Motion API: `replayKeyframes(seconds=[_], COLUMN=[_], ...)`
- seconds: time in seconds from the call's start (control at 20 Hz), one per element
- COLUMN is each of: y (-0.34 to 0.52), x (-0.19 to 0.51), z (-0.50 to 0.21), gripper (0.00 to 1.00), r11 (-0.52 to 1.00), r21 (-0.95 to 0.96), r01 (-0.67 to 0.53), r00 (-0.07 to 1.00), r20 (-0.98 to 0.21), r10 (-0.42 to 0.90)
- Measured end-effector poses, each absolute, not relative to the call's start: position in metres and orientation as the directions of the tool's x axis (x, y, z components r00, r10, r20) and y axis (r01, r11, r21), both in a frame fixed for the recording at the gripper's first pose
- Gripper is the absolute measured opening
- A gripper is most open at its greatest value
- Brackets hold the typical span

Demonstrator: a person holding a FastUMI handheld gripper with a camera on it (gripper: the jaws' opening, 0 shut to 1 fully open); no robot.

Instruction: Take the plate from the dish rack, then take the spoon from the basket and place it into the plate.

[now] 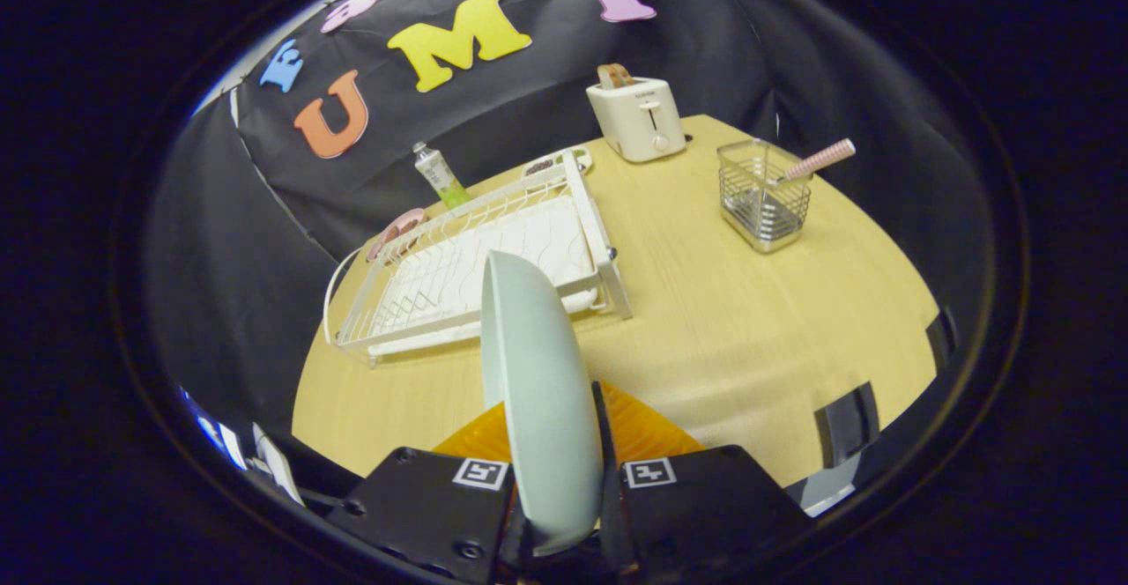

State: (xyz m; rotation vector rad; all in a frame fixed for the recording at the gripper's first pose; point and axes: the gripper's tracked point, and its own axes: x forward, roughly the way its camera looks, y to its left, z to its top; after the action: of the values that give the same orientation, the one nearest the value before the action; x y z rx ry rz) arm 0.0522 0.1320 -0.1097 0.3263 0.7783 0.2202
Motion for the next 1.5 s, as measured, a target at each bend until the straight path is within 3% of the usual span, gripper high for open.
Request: replayKeyframes(seconds=[0.35, 0.45, 0.85, 0.95, 1.2, 1.5], y=[0.135, 0.134, 0.136, 0.127, 0.092, 0.002], x=[0.071, 0.074, 0.077, 0.079, 0.073, 0.064], z=[-0.140, -0.146, -0.154, -0.143, -0.104, -0.052], gripper=[0.37, 0.44, 0.49, 0.52, 0.74, 0.80], r11=[0.833, 0.833, 0.846, 0.870, 0.943, 0.996], r21=[0.552, 0.553, 0.528, 0.484, 0.306, 0.035], r01=[-0.040, -0.034, -0.067, -0.090, -0.134, -0.082], r00=[0.676, 0.675, 0.681, 0.723, 0.846, 0.971], r20=[-0.599, -0.602, -0.595, -0.570, -0.460, -0.221], r10=[0.429, 0.427, 0.426, 0.392, 0.269, 0.087])
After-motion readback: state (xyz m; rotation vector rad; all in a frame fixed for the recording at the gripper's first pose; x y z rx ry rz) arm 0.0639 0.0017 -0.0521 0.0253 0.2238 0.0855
